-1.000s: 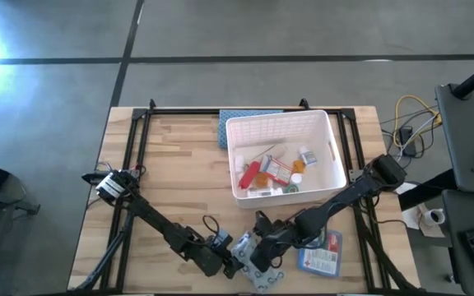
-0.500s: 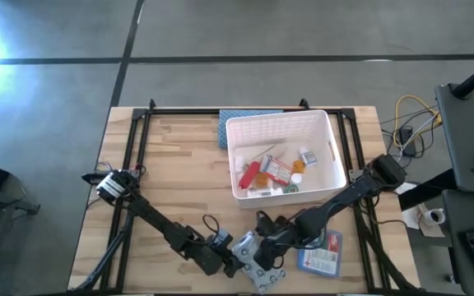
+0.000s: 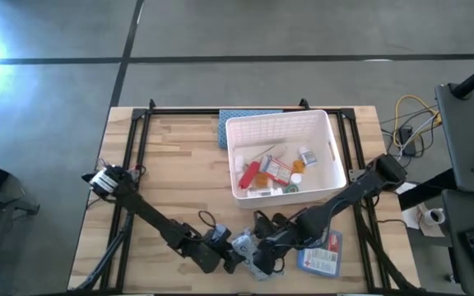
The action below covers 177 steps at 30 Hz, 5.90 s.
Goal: Pick & place medical supplies in basket/bin
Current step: Put the white mailer bag into the white bin, then put the blue first aid kit into the white bin
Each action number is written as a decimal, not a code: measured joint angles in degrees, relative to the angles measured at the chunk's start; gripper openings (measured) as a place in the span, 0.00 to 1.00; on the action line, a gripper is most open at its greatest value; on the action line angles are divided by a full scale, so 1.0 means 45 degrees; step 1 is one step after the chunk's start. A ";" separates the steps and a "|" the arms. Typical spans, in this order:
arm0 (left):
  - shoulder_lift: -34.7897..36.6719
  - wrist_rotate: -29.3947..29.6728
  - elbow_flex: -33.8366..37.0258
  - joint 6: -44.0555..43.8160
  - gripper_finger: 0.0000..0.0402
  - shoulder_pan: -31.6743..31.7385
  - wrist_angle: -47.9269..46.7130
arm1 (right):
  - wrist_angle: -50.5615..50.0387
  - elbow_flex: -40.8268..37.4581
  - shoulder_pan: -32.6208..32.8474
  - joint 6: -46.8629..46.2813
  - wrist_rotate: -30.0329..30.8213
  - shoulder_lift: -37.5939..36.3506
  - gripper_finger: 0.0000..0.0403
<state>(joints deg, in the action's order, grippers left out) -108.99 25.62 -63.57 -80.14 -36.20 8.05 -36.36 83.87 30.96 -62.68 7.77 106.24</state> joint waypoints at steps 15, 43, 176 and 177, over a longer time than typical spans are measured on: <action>0.5312 0.5111 -0.0601 0.3774 0.77 -0.0112 -0.1759 | -0.5339 0.6935 -0.0062 0.2030 0.3787 -0.0092 0.02; 0.5194 0.0818 -0.5372 0.9482 0.77 0.4471 -0.8979 | -1.1786 0.9471 -0.3012 0.1541 0.6245 -0.0508 0.04; 0.0378 -0.2467 0.1141 -0.2006 0.77 -0.0885 -0.2914 | 0.9933 -0.7450 0.1047 -0.7216 0.0328 -0.0806 0.50; 0.0373 -0.2613 0.1203 -0.2004 0.77 -0.0885 -0.2915 | 0.9933 -0.7450 0.1019 -0.7213 0.0350 -0.0806 0.50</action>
<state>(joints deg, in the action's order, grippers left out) -107.31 13.86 -58.16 -89.16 -40.18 -5.07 8.34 50.35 35.55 -95.14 9.34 102.61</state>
